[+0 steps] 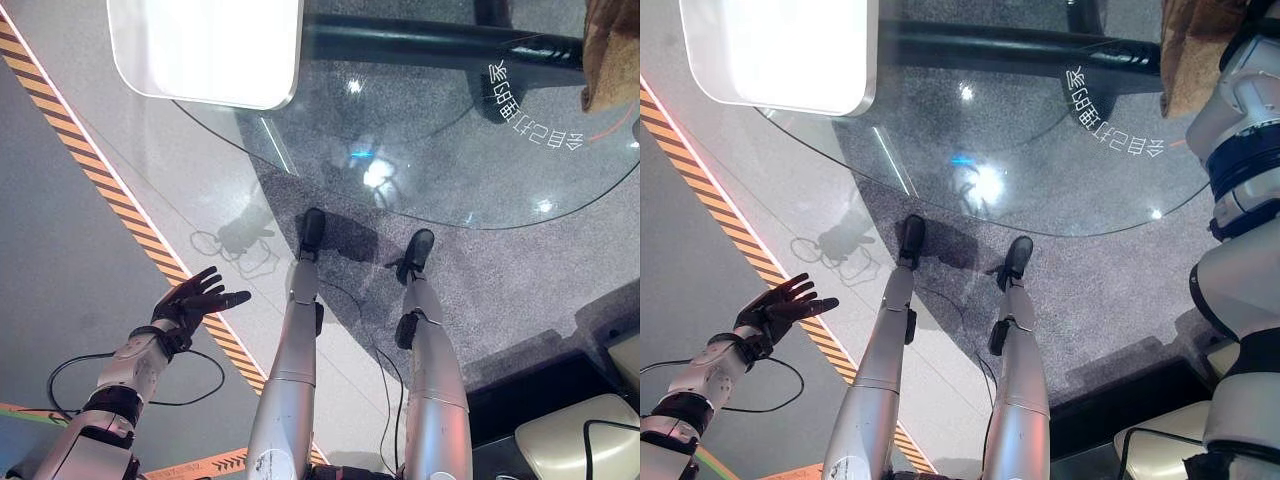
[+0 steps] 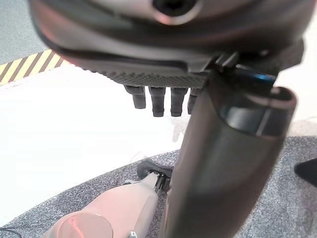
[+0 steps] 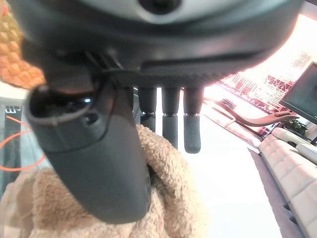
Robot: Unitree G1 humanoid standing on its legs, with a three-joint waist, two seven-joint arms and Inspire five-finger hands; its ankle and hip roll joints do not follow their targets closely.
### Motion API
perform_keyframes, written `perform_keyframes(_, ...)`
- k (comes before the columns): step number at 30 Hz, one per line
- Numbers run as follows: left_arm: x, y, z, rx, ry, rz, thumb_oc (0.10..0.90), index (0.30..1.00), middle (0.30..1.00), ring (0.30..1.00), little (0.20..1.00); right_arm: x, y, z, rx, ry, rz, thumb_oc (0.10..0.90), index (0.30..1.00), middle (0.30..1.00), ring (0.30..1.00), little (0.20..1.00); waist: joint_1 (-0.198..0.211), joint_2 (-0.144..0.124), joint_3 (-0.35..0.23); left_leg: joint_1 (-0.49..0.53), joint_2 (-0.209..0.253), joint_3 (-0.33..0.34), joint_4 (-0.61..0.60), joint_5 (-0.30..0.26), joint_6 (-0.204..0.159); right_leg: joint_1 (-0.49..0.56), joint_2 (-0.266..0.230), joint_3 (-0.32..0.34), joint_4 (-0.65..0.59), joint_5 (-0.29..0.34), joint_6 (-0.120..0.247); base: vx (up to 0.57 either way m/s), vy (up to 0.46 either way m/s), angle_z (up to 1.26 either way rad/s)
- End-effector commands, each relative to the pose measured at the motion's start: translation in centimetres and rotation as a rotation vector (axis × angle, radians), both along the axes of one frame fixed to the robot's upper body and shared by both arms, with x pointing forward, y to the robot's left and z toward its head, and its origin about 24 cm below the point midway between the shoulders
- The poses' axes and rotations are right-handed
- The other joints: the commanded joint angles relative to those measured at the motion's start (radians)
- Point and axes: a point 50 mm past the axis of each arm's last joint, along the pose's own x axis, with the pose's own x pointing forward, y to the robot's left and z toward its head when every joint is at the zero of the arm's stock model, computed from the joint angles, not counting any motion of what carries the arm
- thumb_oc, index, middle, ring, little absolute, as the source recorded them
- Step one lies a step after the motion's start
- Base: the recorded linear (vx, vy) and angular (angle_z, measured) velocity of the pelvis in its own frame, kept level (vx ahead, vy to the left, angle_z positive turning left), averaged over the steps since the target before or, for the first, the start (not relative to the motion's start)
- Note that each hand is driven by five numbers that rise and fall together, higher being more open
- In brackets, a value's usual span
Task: Wipe the table with a cloth and put it in the basket.
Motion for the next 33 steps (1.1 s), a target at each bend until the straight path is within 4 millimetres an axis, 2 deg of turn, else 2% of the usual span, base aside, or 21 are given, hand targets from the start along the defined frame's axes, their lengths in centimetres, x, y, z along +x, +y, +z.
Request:
perform_keyframes(1,-1.9,2.0,-1.2,-0.001,0.067,0.093,0.800,0.900,0.900,0.900,0.900,-3.7,-1.6,4.9,-0.154,-0.187,-0.100,0.100,0.300,0.300,0.300,0.200,0.016,0.018,-0.007,0.031,-0.061,0.058,0.025,-0.084,0.100,0.047,0.041,-0.053,0.054,-0.086,0.000,0.00,0.000,0.00)
perform_keyframes(8,-1.9,1.2,-1.8,-0.002,0.069,0.081,0.800,0.900,0.900,0.900,0.900,-1.9,4.5,6.4,-0.311,-0.190,0.136,0.100,0.300,0.300,0.300,0.200,0.036,0.023,-0.007,0.032,-0.069,0.052,0.025,-0.083,0.101,0.052,0.033,-0.067,0.057,-0.096,-0.002,0.00,0.005,0.00)
perform_keyframes(16,-1.9,0.4,-2.2,0.006,0.070,0.050,0.800,0.900,0.900,0.900,0.900,-0.5,11.5,6.2,-0.434,-0.172,0.347,0.100,0.300,0.300,0.300,0.200,0.057,0.021,-0.007,0.034,-0.074,0.044,0.024,-0.087,0.101,0.059,0.030,-0.082,0.060,-0.106,-0.003,0.00,0.000,0.00)
perform_keyframes(22,-2.1,-1.3,-3.4,0.009,0.087,0.018,0.800,0.900,0.900,0.900,0.900,-0.2,16.8,5.2,-0.519,-0.142,0.504,0.100,0.300,0.300,0.300,0.200,0.071,0.021,-0.007,0.033,-0.079,0.040,0.022,-0.089,0.101,0.061,0.030,-0.089,0.056,-0.110,0.000,0.00,0.000,0.00)
perform_keyframes(27,-2.1,-2.7,-3.9,0.015,0.074,-0.036,0.800,0.900,0.900,0.900,0.900,-0.7,20.3,4.1,-0.585,-0.094,0.618,0.100,0.300,0.300,0.300,0.200,0.072,0.011,-0.007,0.027,-0.081,0.039,0.019,-0.087,0.103,0.060,0.035,-0.091,0.053,-0.110,0.004,0.00,-0.011,0.01)
perform_keyframes(33,-1.7,-3.1,-3.8,0.023,0.063,-0.028,0.800,0.900,0.900,0.900,0.900,-1.2,22.9,2.8,-0.629,-0.058,0.707,0.100,0.300,0.300,0.300,0.200,0.072,0.004,-0.007,0.021,-0.082,0.039,0.019,-0.090,0.105,0.055,0.038,-0.092,0.050,-0.107,0.009,0.00,-0.003,0.01)
